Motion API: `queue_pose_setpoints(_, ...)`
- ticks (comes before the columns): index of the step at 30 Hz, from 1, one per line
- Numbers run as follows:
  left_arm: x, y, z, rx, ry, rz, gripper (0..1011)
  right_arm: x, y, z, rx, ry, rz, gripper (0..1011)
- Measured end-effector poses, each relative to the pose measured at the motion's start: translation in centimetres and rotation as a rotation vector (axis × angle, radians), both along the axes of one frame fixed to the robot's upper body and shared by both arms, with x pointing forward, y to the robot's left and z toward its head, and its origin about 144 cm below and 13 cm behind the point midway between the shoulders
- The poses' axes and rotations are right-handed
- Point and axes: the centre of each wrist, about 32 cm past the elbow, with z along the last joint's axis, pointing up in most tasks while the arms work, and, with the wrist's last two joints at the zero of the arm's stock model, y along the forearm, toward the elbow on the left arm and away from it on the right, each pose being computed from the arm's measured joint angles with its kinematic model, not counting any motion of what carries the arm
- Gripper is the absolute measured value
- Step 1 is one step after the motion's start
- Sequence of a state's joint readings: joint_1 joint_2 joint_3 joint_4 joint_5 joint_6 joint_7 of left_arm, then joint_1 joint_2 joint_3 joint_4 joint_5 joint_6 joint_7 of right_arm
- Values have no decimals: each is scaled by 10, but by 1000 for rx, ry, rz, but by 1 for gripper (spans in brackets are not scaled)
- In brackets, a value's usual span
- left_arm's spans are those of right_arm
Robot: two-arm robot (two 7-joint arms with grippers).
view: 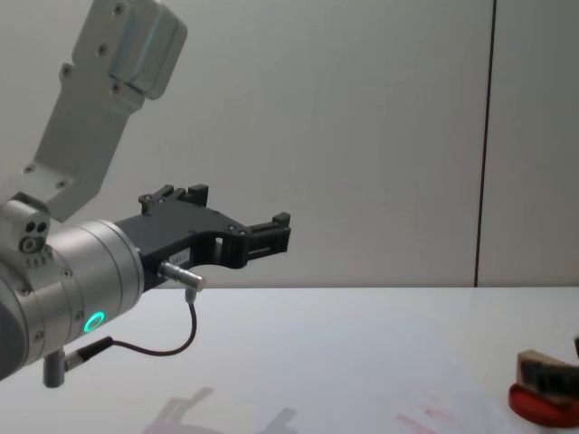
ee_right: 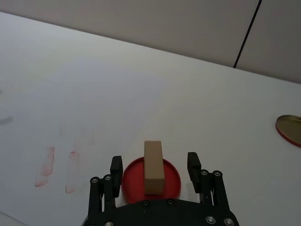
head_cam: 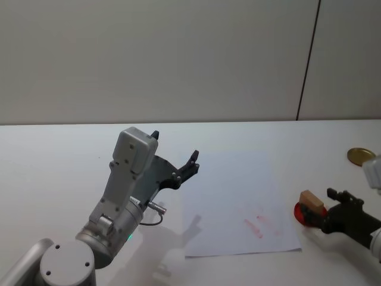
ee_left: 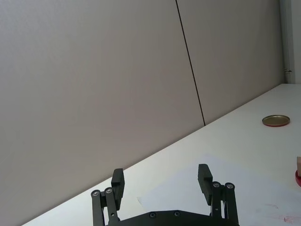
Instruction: Use the one hand to pick up the stamp and affix it onto the A4 paper.
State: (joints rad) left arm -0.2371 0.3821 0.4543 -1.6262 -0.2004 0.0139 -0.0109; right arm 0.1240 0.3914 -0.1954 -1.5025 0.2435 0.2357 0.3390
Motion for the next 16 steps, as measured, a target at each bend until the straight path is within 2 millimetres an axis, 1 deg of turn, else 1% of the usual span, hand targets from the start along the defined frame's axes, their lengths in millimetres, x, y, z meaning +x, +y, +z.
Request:
queue_pose_setpoints(2,0,0,0,0,0,0,993,0,1,4,6,-20,-1,865)
queue_pose_setpoints(7,0,0,0,0,0,0,993,1,4,13,19,-74,-4,996)
queue_pose_setpoints(16,0,0,0,0,0,0,993,3,10,27,38,-142,-12,1001)
